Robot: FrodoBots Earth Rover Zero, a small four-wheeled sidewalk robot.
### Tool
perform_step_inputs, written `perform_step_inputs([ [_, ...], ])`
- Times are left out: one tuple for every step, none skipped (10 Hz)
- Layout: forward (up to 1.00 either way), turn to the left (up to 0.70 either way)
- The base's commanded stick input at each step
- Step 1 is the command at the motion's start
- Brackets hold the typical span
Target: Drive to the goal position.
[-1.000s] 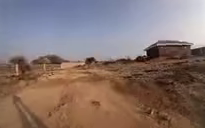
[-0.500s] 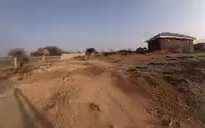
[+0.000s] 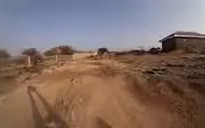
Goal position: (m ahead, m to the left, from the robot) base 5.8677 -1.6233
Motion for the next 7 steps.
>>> perform_step_inputs([
  [0.7, 0.0],
  [0.7, 0.0],
  [0.7, 0.0],
  [0.7, 0.0],
  [0.7, 0.0],
  [0.7, 0.0],
  [0.7, 0.0],
])
